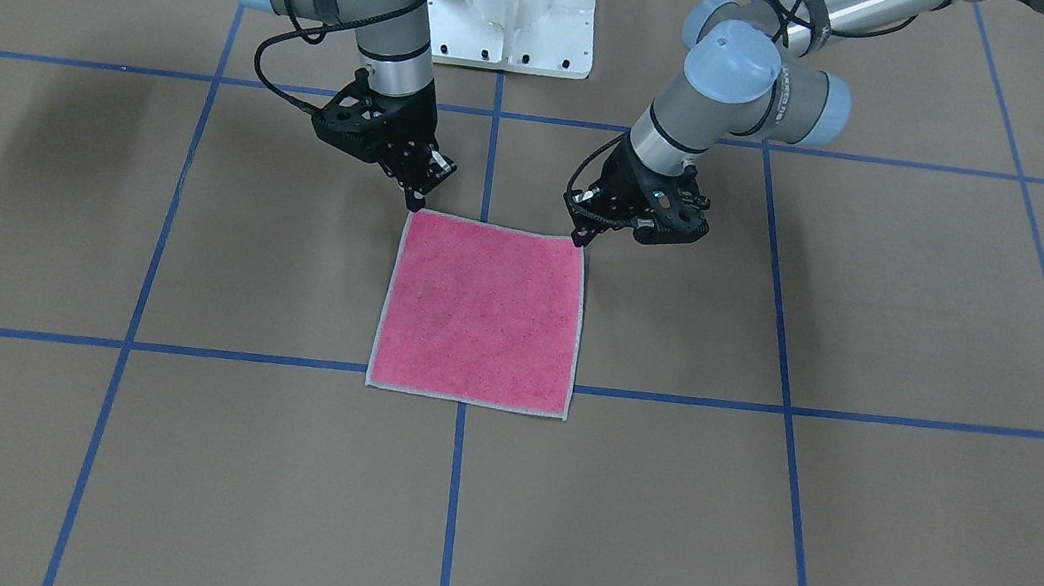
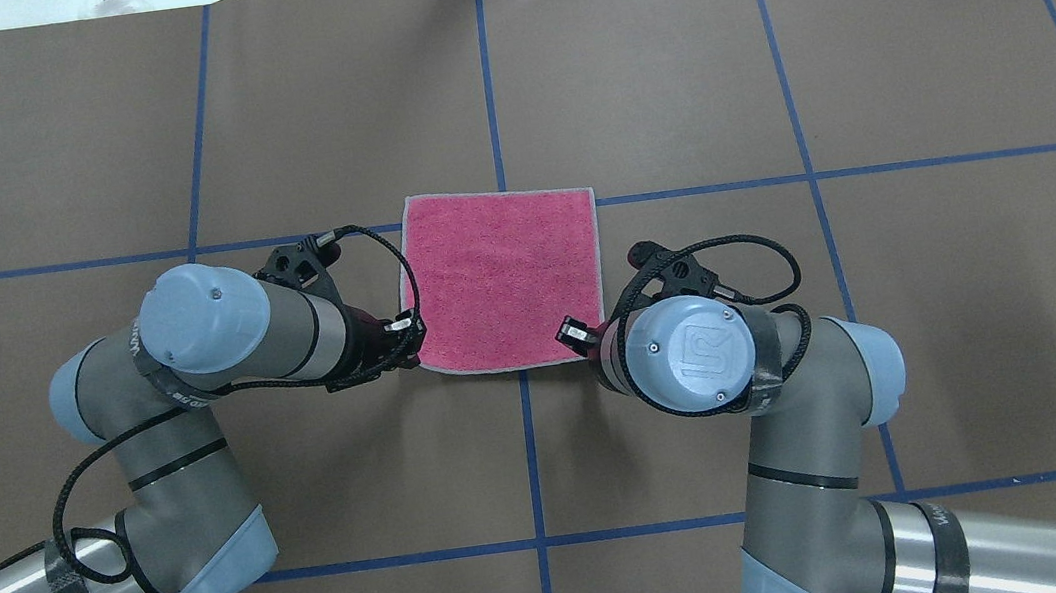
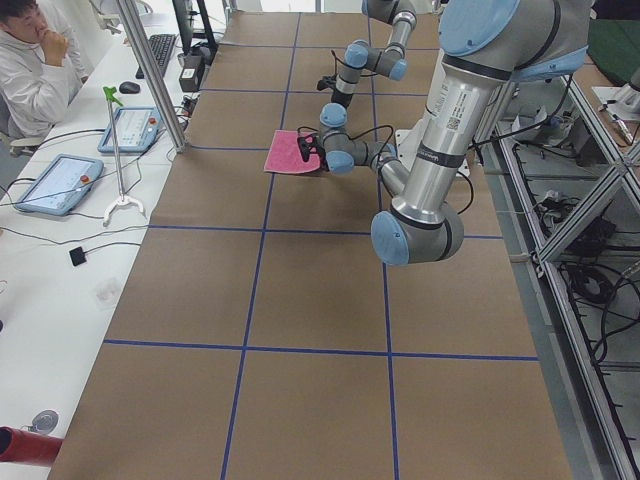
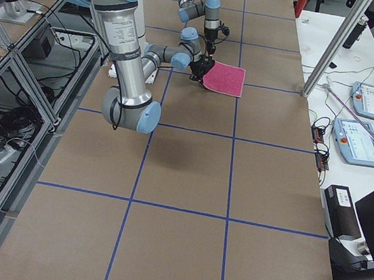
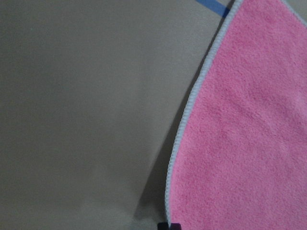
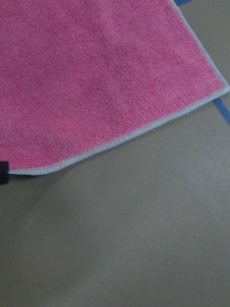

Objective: Fold towel twice with both arms
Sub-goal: 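Lower both grippers and pinch the towel's near corners, then lift the near edge with both grippers and fold it over the far edge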

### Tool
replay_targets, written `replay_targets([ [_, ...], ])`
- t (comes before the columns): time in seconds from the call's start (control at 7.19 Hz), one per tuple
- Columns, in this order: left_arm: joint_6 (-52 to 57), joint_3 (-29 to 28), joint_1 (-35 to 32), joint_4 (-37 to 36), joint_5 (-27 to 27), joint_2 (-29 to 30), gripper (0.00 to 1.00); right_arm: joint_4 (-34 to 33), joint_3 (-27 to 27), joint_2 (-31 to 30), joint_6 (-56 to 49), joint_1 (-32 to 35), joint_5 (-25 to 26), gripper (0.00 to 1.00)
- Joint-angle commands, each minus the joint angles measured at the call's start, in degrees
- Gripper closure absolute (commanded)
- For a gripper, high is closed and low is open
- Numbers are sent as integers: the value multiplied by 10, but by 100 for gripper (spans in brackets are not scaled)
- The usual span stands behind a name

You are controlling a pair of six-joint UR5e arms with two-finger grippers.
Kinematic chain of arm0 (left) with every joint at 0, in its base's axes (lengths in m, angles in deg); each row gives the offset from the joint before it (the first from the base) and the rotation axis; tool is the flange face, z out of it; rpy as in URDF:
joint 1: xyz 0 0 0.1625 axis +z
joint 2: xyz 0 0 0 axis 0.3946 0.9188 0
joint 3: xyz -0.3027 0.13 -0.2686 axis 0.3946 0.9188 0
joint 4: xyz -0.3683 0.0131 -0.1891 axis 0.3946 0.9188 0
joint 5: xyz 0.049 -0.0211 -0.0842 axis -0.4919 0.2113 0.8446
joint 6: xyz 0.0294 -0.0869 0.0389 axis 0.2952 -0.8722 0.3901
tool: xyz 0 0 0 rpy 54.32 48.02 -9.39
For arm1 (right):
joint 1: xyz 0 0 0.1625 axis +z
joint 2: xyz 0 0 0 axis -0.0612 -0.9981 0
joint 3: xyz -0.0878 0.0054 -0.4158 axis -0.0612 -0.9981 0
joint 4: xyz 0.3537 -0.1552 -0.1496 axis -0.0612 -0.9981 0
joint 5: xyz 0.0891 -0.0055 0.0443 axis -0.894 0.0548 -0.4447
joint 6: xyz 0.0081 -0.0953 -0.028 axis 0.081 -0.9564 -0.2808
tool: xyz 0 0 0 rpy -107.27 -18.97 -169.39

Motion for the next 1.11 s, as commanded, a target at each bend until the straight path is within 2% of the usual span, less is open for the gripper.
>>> replay_targets([
  [0.0,-2,31,1,-3,19,-8,100,-1,56,-32,-1,4,-12,100],
  [0.14,-6,55,1,-3,22,-16,100,-4,74,-38,-1,4,-12,100],
  [0.42,-24,105,2,-6,47,-35,100,-50,133,-45,-1,1,-28,100],
  [0.97,-24,83,-1,-6,40,-26,100,-50,94,-32,-4,8,-24,100],
])
